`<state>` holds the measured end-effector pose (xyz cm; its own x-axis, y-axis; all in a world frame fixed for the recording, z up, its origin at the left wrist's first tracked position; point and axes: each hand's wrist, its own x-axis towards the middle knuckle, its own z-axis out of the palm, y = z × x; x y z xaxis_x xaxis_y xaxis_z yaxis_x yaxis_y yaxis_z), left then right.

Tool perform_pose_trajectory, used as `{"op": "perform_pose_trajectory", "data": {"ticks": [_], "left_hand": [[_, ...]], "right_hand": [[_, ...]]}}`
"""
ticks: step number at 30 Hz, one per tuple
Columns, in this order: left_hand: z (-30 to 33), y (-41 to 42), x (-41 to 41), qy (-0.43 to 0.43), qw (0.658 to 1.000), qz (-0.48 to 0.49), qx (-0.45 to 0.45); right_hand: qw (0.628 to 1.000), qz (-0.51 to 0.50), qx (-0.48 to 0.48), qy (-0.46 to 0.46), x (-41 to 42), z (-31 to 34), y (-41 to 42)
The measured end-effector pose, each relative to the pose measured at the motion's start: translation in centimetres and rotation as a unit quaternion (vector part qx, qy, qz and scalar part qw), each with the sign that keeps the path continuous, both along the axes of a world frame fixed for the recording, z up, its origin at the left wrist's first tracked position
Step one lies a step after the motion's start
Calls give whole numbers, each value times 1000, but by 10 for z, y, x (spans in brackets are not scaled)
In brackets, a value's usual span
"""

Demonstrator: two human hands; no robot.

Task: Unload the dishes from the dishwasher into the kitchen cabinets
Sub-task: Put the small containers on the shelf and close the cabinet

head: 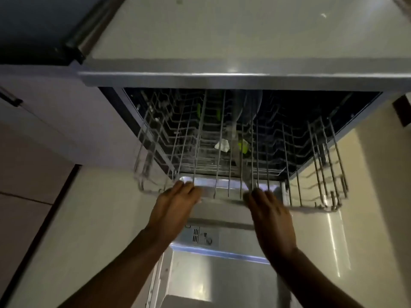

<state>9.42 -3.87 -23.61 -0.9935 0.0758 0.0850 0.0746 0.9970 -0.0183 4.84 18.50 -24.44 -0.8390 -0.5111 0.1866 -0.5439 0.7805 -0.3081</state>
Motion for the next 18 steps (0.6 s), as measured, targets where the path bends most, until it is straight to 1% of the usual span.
{"op": "perform_pose_trajectory", "data": {"ticks": [2, 5, 9, 12, 14, 16, 18], "left_hand": [[1, -3, -39, 45, 999, 3, 6], [1, -11, -93, 85, 996, 10, 12], [-1, -30, -138, 73, 997, 12, 33], [-9, -46, -145, 78, 997, -5, 26], [-11, -48, -158, 85, 996, -10, 28], [-8, -44, -178, 100, 994, 14, 29], [-10, -42, -195, 106, 992, 65, 14]], "right_hand": [[999, -42, -5, 28, -38, -3, -15], [996, -53, -12, 67, -89, -3, -33], [992, -46, -12, 115, -132, -2, -50], [991, -35, -15, 129, -138, -13, -53], [989, -48, -17, 141, -150, -15, -53], [985, -70, -28, 154, -171, -11, -60], [983, -79, -34, 162, -191, -12, -67]]}}
